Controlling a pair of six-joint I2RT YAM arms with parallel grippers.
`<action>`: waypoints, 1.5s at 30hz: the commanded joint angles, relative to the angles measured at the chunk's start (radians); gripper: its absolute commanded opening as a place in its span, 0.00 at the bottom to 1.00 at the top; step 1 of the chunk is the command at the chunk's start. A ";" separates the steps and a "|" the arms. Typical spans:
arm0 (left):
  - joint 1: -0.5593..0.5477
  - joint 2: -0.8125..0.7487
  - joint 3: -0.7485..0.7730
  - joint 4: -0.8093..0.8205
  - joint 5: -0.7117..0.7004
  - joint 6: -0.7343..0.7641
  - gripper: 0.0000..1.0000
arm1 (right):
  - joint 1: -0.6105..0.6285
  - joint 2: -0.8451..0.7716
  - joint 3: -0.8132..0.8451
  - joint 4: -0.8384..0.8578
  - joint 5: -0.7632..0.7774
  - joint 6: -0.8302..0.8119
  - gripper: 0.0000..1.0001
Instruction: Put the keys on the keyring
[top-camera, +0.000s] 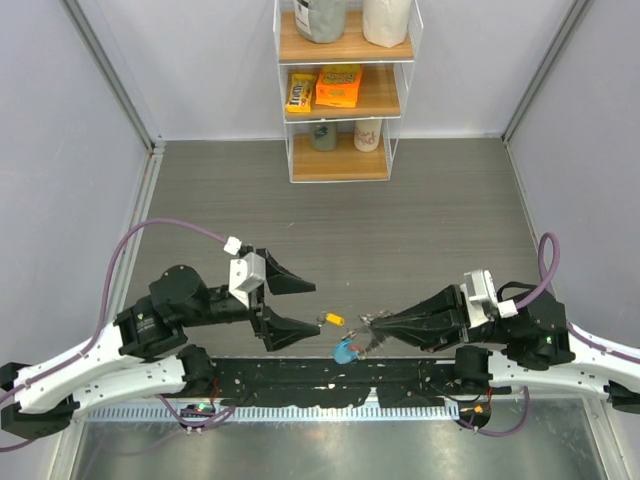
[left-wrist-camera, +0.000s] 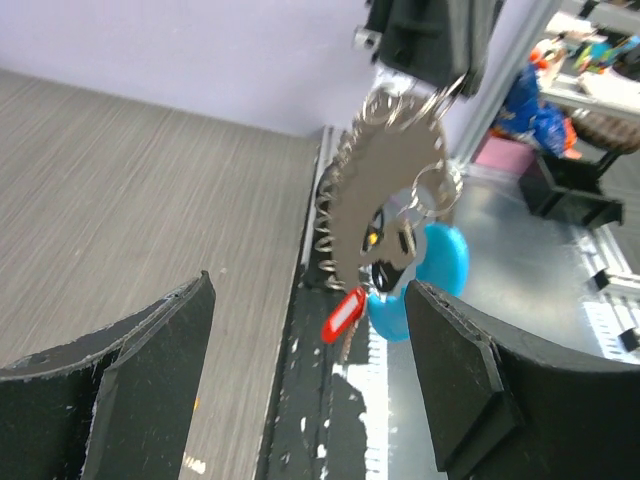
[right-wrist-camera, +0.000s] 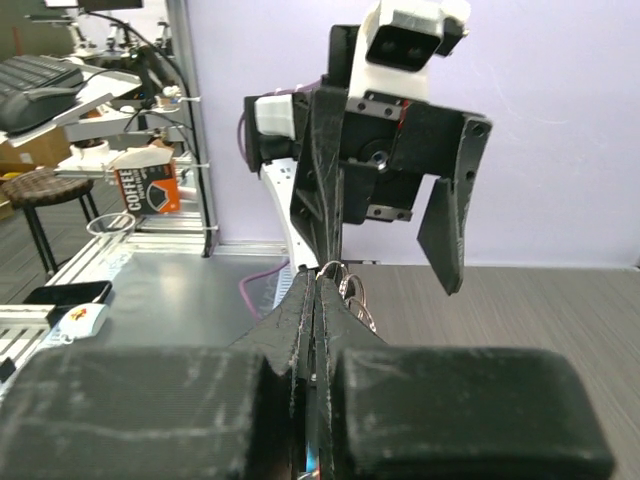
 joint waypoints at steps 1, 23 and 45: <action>-0.005 0.018 0.082 0.123 0.109 -0.059 0.84 | -0.003 -0.008 0.012 0.078 -0.103 -0.013 0.06; -0.005 0.094 0.141 0.453 0.387 -0.272 0.80 | -0.003 0.171 0.198 0.118 -0.209 0.005 0.06; -0.004 0.114 0.158 0.464 0.270 -0.510 0.55 | -0.003 0.269 0.279 0.116 0.016 -0.042 0.06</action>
